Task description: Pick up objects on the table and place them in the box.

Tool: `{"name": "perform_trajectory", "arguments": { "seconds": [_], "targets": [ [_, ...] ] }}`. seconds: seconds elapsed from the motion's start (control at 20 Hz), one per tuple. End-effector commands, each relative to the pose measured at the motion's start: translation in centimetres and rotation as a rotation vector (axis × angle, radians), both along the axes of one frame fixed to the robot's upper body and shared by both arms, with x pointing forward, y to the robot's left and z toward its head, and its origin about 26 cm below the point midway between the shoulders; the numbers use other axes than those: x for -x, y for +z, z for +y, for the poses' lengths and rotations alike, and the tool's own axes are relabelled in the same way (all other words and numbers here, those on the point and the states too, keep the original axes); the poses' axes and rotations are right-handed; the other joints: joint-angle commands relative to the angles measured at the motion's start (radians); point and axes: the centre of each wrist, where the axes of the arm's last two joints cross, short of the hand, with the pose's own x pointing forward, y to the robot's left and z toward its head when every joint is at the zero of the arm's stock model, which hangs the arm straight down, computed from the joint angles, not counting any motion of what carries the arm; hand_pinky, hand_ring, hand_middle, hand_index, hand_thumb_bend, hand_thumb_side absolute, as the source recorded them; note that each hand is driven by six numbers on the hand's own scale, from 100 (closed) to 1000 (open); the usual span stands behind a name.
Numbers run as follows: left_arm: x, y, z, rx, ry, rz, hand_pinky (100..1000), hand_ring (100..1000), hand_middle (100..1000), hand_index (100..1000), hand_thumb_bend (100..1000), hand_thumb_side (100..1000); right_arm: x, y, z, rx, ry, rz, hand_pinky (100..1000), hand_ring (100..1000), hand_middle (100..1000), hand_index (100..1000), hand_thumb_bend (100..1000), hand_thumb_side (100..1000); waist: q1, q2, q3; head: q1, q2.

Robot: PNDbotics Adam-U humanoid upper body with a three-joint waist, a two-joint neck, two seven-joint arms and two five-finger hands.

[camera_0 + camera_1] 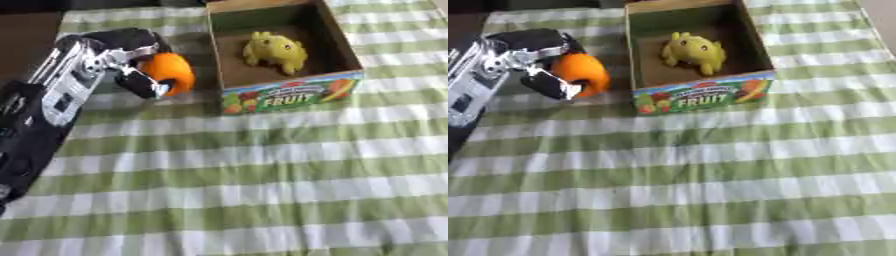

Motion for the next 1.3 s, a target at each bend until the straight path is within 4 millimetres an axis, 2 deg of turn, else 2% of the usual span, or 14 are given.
{"name": "perform_trajectory", "arguments": {
  "seconds": [0.05, 0.25, 0.45, 0.7, 0.9, 1.1, 1.3],
  "targets": [
    [0.7, 2.5, 0.2, -0.019, 0.012, -0.108, 423, 585, 606, 725, 100, 365, 0.4, 0.9, -0.1, 0.004, 0.003, -0.032, 734, 843, 768, 848, 100, 1000, -0.001, -0.028, 0.002, -0.005, 0.000],
    [1.2, 3.5, -0.2, -0.023, 0.002, -0.154, 419, 583, 599, 720, 100, 369, 0.4, 0.9, -0.2, 0.004, 0.002, -0.031, 734, 843, 767, 848, 100, 1000, 0.001, -0.030, 0.002, -0.008, -0.002],
    [1.7, 5.3, -0.9, -0.025, -0.009, -0.228, 416, 583, 599, 720, 100, 365, 0.4, 1.0, -0.2, 0.005, 0.003, -0.035, 734, 843, 767, 848, 100, 1000, 0.003, -0.031, 0.001, -0.011, -0.008],
    [2.0, 8.5, -2.8, -0.005, -0.035, -0.366, 417, 585, 601, 721, 100, 353, 0.4, 1.4, 0.2, 0.010, 0.023, -0.051, 734, 842, 768, 847, 100, 1000, 0.011, -0.032, -0.014, -0.003, -0.019],
    [1.3, 9.9, -4.5, 0.026, -0.040, -0.449, 418, 586, 603, 722, 100, 346, 0.4, 1.8, 0.5, 0.013, 0.043, -0.064, 734, 842, 768, 847, 100, 1000, 0.016, -0.026, -0.030, 0.006, -0.033],
    [0.2, 10.0, -6.0, 0.067, -0.039, -0.500, 423, 588, 605, 723, 100, 343, 0.5, 2.1, 0.8, 0.012, 0.059, -0.073, 734, 842, 767, 847, 100, 1000, 0.022, -0.018, -0.044, 0.018, -0.047],
    [-1.1, 9.0, -7.0, 0.096, -0.034, -0.523, 427, 590, 606, 723, 100, 334, 0.5, 2.3, 1.0, 0.012, 0.070, -0.082, 733, 842, 767, 847, 100, 1000, 0.027, -0.008, -0.058, 0.029, -0.061]
  ]
}}
